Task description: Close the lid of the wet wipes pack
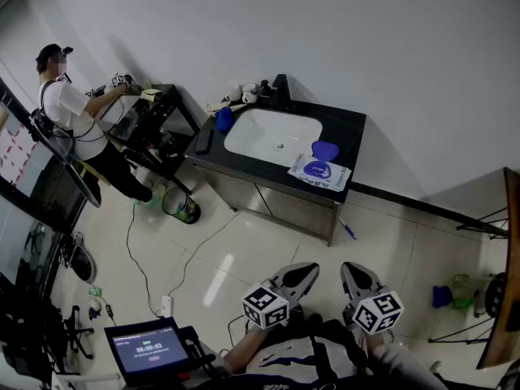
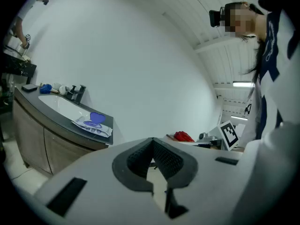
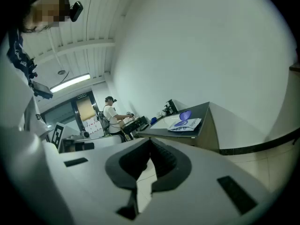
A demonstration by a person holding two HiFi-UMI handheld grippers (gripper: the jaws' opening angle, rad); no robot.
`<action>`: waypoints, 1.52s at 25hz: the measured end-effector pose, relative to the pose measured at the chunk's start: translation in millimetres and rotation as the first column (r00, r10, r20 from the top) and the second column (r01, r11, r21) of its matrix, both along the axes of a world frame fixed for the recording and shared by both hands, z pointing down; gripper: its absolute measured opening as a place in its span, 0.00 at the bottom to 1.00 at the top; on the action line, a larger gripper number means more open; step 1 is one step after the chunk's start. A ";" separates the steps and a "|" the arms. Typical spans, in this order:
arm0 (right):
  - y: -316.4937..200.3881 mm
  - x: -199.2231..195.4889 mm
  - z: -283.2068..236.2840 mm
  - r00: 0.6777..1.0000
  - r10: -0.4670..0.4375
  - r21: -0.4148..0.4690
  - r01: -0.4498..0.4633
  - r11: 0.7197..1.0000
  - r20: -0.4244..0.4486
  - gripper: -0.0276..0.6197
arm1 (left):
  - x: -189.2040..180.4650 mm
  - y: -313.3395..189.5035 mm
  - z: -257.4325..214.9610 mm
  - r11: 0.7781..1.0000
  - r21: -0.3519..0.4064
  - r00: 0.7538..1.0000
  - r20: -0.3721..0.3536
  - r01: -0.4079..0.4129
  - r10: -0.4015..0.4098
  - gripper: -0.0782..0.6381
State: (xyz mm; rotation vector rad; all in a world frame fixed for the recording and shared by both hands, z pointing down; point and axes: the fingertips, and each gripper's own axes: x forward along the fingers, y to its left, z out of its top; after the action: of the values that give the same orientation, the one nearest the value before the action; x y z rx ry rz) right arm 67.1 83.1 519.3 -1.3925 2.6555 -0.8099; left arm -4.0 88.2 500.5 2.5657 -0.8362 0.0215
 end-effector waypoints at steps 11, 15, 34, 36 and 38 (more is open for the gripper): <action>-58.3 -3.9 14.4 1.000 -0.001 -0.027 0.001 1.000 0.009 0.04 | -12.4 -71.9 19.6 0.999 -0.042 1.000 0.010 0.022 -0.021 0.11; -109.1 -8.2 15.8 1.000 0.019 -0.026 -0.020 0.999 -0.012 0.04 | -17.1 -126.4 27.5 0.999 -0.049 1.000 0.024 -0.007 0.008 0.11; -268.5 -0.8 9.4 0.976 0.212 -0.054 -0.215 0.975 -0.058 0.04 | -50.5 -324.1 100.5 0.971 -0.238 0.990 0.123 -0.034 0.065 0.11; -272.0 3.5 12.4 0.973 0.218 -0.065 -0.223 0.973 -0.070 0.04 | -50.5 -329.2 112.4 0.960 -0.278 0.989 0.136 -0.023 0.063 0.11; -277.0 9.1 14.8 0.972 0.223 -0.075 -0.229 0.971 -0.076 0.04 | -47.9 -334.2 121.4 0.951 -0.307 0.988 0.143 -0.016 0.062 0.11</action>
State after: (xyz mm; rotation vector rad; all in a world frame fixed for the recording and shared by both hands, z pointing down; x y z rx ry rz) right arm 76.3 -194.0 534.1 -1.7329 2.4712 -0.8714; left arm -51.9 -246.0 621.9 2.3072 -0.7685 0.3358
